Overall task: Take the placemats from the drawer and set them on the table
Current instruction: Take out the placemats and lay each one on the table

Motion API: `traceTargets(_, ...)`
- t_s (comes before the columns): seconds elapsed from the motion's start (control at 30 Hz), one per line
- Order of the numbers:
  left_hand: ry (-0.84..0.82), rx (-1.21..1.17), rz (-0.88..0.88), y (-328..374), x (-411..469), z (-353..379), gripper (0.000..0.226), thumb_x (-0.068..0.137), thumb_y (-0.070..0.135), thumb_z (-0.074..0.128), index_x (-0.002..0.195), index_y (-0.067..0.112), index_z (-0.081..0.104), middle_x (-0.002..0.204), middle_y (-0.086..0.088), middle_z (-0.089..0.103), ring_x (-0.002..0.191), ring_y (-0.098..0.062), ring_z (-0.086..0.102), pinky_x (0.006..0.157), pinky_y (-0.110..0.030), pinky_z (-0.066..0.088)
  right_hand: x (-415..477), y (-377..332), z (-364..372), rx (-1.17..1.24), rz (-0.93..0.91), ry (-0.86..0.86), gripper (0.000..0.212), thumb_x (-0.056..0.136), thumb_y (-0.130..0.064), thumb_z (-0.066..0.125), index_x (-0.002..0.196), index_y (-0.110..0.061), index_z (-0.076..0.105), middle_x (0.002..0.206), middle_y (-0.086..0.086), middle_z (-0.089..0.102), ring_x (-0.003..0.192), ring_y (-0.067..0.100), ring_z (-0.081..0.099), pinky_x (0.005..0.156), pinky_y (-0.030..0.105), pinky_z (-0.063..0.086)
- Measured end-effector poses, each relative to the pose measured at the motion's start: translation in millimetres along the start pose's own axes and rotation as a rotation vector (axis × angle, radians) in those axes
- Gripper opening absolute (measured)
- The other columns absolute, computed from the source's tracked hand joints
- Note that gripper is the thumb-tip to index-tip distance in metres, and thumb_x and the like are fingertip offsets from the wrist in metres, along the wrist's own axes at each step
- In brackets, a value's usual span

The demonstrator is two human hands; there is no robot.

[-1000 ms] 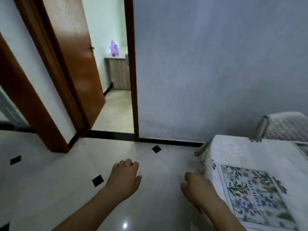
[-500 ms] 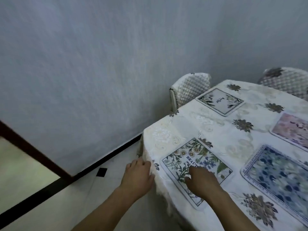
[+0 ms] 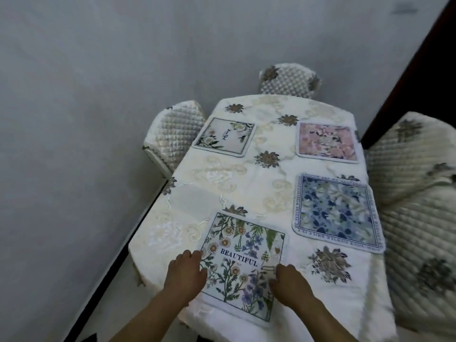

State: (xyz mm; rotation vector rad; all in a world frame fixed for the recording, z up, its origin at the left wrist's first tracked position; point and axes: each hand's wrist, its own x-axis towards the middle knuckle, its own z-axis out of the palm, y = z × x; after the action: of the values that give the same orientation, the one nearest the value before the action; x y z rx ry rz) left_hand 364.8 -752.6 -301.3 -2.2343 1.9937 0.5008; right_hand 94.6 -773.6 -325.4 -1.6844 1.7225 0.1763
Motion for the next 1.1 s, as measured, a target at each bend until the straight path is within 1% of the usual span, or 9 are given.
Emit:
traceTargets(0.07,-0.062,-0.034,-0.029,-10,16,9,0.034,0.090,0.043,0.048,0.113,0.018,0.050,0.106,-0.004,0.056,0.099,-0.025,0.057,0.080,-0.035,0.044,3,2,12,0.080,0.103,0.003,0.026,0.090,-0.042,0.053,0.102,-0.021,0.042,0.105,0.010,0.049,0.104,0.029,0.056,0.075,0.032,0.040)
traceTargets(0.17,-0.133,-0.166,-0.114,-27,37,22,0.030,0.089,0.039,0.051,0.108,0.017,0.044,0.105,-0.006,0.053,0.101,-0.027,0.055,0.079,-0.036,0.044,9,5,31,0.234,0.253,0.027,0.026,0.089,-0.036,0.052,0.095,-0.019,0.035,0.096,0.008,0.045,0.090,0.029,0.053,0.075,0.034,0.044)
traceTargets(0.33,-0.266,-0.318,-0.259,-55,67,44,0.042,0.086,0.041,0.062,0.104,0.009,0.043,0.107,-0.014,0.054,0.104,-0.032,0.057,0.080,-0.034,0.044,19,2,51,0.569,0.525,0.134,0.031,0.086,-0.027,0.063,0.100,-0.007,0.044,0.097,0.014,0.054,0.088,0.028,0.055,0.072,0.030,0.039)
traceTargets(0.43,-0.316,-0.420,-0.307,-62,81,46,0.033,0.086,0.034,0.065,0.093,0.005,0.051,0.090,-0.009,0.059,0.082,-0.023,0.057,0.068,-0.030,0.041,21,-2,55,0.692,0.610,0.168,0.028,0.088,-0.024,0.060,0.105,-0.004,0.051,0.095,0.011,0.058,0.088,0.026,0.055,0.078,0.032,0.044)
traceTargets(0.5,-0.372,-0.498,-0.307,-63,89,43,0.022,0.088,0.022,0.062,0.079,0.002,0.061,0.070,-0.003,0.058,0.064,-0.015,0.056,0.060,-0.028,0.044,23,-4,61,0.728,0.605,0.156,0.018,0.087,-0.021,0.058,0.100,-0.008,0.061,0.099,0.012,0.065,0.092,0.028,0.061,0.085,0.033,0.049)
traceTargets(0.6,-0.455,-0.531,-0.272,-63,96,42,0.024,0.091,0.018,0.056,0.068,0.011,0.059,0.071,-0.001,0.057,0.076,-0.019,0.059,0.073,-0.028,0.051,21,-8,66,0.717,0.607,0.177,0.016,0.086,-0.018,0.055,0.095,-0.010,0.065,0.102,0.012,0.068,0.092,0.027,0.062,0.086,0.034,0.050)
traceTargets(0.77,-0.390,-0.560,-0.154,-64,93,30,0.012,0.092,0.021,0.056,0.087,0.011,0.061,0.084,-0.003,0.065,0.076,-0.016,0.061,0.056,-0.023,0.041,8,-22,62,0.644,0.597,0.273,0.016,0.091,-0.017,0.053,0.078,-0.010,0.058,0.085,0.008,0.062,0.083,0.026,0.058,0.073,0.031,0.044)
traceTargets(0.93,-0.321,-0.636,-0.100,-61,92,1,0.018,0.090,0.019,0.060,0.074,0.013,0.060,0.069,0.000,0.065,0.067,-0.014,0.061,0.057,-0.026,0.042,-4,-25,51,0.569,0.581,0.430,0.019,0.094,-0.017,0.051,0.082,-0.002,0.055,0.075,0.007,0.056,0.070,0.022,0.051,0.061,0.033,0.037)
traceTargets(1.1,-0.297,-0.832,-0.031,-34,90,-27,0.014,0.089,0.016,0.062,0.079,0.008,0.067,0.074,-0.006,0.073,0.072,-0.022,0.069,0.064,-0.030,0.051,-41,-26,30,0.583,0.577,0.676,0.023,0.095,-0.018,0.049,0.078,-0.003,0.052,0.070,0.007,0.058,0.065,0.013,0.051,0.052,0.026,0.032)
